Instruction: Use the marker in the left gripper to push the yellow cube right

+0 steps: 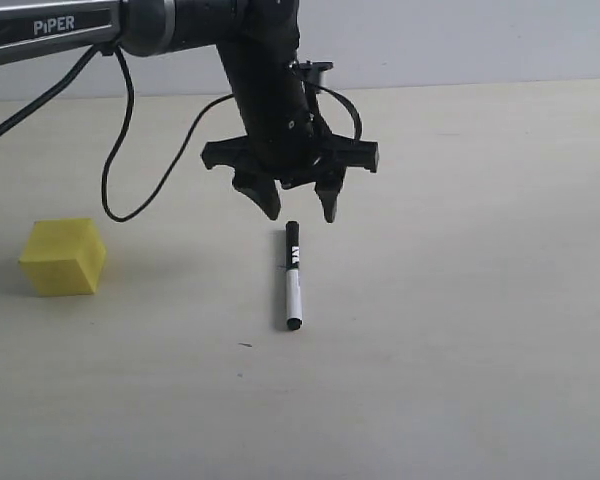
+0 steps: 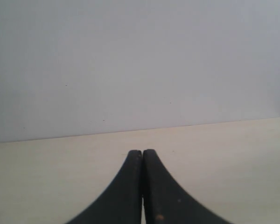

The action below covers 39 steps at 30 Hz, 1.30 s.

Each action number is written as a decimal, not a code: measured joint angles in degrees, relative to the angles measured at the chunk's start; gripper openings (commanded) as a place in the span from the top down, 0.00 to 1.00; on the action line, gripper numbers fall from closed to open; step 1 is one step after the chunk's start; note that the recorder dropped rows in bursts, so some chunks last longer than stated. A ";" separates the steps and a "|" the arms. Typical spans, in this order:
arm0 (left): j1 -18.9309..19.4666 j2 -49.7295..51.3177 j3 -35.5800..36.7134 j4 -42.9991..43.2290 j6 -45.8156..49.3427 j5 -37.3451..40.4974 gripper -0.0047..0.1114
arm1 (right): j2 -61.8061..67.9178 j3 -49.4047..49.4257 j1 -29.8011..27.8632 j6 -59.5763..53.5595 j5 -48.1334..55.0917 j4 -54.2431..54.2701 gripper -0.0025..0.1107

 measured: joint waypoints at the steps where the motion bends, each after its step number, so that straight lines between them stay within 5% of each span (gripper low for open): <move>1: -0.34 0.00 -0.26 1.76 -1.97 0.67 0.44 | 0.00 0.00 0.00 0.00 0.00 0.00 0.98; 13: -4.19 4.22 -0.25 4.14 -11.57 2.03 0.44 | 0.00 0.00 0.00 0.00 0.00 0.00 0.98; 39: -4.30 6.44 -0.25 6.38 -11.08 2.12 0.44 | 0.00 0.00 0.00 0.00 0.00 0.00 0.98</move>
